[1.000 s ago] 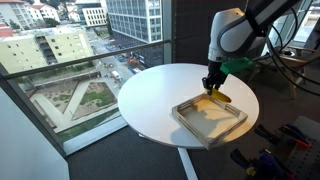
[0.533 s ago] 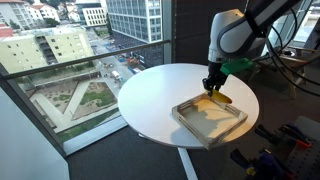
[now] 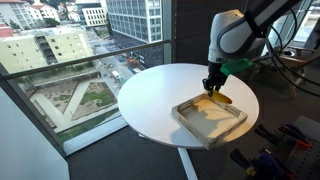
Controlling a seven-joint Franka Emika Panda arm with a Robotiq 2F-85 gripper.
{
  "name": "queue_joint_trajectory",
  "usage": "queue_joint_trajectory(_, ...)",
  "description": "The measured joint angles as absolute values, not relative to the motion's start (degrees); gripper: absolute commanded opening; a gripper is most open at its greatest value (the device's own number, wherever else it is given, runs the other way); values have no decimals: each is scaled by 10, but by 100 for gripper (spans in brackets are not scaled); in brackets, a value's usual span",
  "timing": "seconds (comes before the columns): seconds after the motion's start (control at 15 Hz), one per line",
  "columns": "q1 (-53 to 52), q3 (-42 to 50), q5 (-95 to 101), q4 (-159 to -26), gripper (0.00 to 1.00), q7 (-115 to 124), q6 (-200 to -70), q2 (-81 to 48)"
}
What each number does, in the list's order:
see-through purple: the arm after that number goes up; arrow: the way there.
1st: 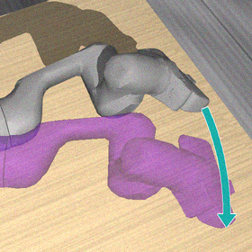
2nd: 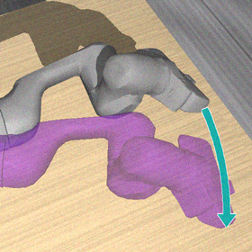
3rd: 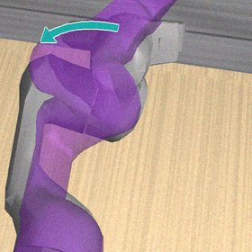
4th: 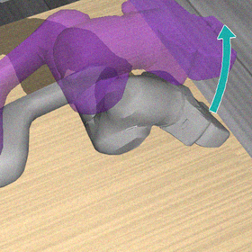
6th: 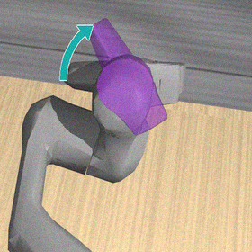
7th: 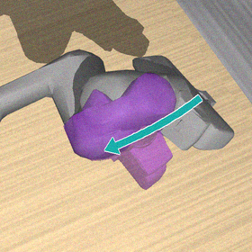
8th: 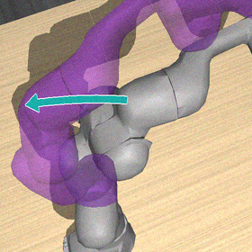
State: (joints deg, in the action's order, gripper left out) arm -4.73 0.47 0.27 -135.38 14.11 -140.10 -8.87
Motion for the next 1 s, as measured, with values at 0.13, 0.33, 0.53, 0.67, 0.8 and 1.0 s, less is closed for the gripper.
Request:
queue_joint_trajectory(0.13,-47,4,3,-1354,15,142,-1401,-89)
queue_joint_trajectory(0.33,-47,4,3,-1353,15,146,-1401,-89)
queue_joint_trajectory(0.53,-46,5,3,-1351,15,158,-1401,-88)
queue_joint_trajectory(0.67,-44,7,3,-1349,15,169,-1401,-87)
queue_joint_trajectory(0.8,-41,11,3,-1345,15,180,-1401,-86)
queue_joint_trajectory(1.0,-33,16,3,-1338,15,192,-1399,-85)
